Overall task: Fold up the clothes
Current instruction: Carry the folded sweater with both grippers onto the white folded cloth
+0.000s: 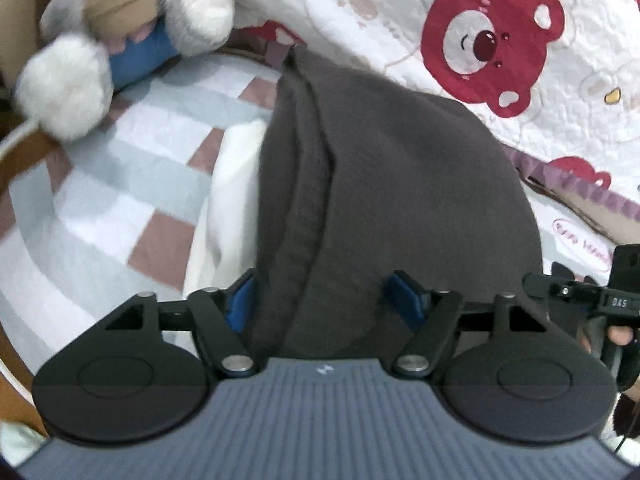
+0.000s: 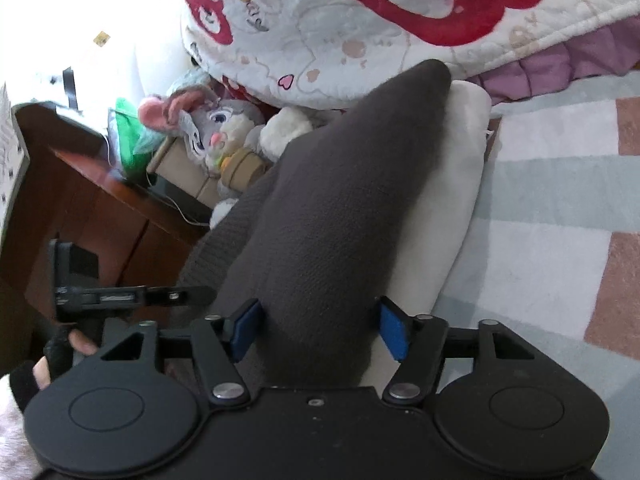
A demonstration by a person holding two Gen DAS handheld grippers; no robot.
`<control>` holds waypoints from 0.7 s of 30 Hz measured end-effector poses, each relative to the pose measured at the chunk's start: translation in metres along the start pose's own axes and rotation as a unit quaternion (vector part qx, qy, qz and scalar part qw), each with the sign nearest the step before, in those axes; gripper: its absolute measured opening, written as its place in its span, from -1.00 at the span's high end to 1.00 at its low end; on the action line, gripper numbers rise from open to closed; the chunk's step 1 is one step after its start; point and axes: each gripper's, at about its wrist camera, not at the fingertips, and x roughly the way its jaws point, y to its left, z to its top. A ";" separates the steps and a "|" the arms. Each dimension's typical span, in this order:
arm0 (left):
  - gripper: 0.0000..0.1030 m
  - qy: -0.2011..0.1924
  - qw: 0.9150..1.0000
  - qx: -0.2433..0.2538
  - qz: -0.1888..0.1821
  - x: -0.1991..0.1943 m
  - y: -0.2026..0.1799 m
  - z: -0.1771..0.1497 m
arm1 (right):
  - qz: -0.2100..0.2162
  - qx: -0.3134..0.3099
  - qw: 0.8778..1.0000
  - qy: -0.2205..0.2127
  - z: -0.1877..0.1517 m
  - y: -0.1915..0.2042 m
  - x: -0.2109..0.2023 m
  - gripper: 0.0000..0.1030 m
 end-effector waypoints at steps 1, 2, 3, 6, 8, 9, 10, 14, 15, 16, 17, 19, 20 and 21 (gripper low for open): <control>-0.39 -0.010 1.000 -0.016 0.002 0.001 0.005 -0.005 | -0.001 -0.002 1.000 0.004 -0.001 0.001 0.002 -0.41; -0.40 -0.019 0.999 -0.032 0.005 0.002 0.009 -0.009 | -0.001 -0.002 1.000 0.007 -0.002 0.003 0.003 -0.43; -0.44 -0.027 0.999 -0.044 0.008 0.003 0.013 -0.012 | 0.000 0.000 1.000 0.011 -0.003 0.004 0.005 -0.49; -0.57 -0.026 0.998 -0.048 0.022 0.008 0.017 -0.011 | -0.010 -0.003 0.999 0.052 -0.007 0.008 0.021 -0.56; -0.23 -0.020 0.998 -0.045 0.030 0.007 0.015 -0.006 | -0.024 -0.019 0.997 0.068 -0.005 0.018 0.029 -0.39; 0.07 -0.017 0.998 -0.036 0.040 0.003 0.011 0.000 | -0.024 -0.024 0.997 0.071 0.000 0.025 0.030 -0.18; 0.24 -0.016 0.998 -0.029 0.053 -0.002 0.006 0.009 | -0.018 -0.018 0.997 0.076 0.006 0.032 0.028 0.07; 0.37 -0.013 0.994 -0.048 0.100 -0.025 0.005 0.038 | 0.071 0.118 0.986 0.094 0.029 0.035 0.025 0.17; 0.38 -0.007 0.994 -0.051 0.102 -0.028 0.006 0.041 | 0.101 0.166 0.976 0.099 0.031 0.031 0.026 0.17; 0.36 0.001 0.994 -0.050 0.099 -0.028 0.008 0.040 | 0.114 0.198 0.968 0.102 0.028 0.028 0.028 0.17; 0.35 0.011 0.993 -0.049 0.111 -0.025 0.008 0.035 | 0.105 0.195 0.970 0.102 0.022 0.027 0.029 0.17; 0.30 0.027 0.990 -0.046 0.133 -0.018 0.008 0.023 | 0.067 0.169 0.978 0.101 0.007 0.024 0.032 0.16; 0.27 0.022 0.989 -0.041 0.140 -0.016 0.006 0.018 | 0.063 0.182 0.976 0.101 -0.004 0.017 0.033 0.14; 0.22 0.010 0.988 -0.040 0.147 -0.016 0.004 0.013 | 0.069 0.205 0.971 0.100 -0.016 0.008 0.035 0.12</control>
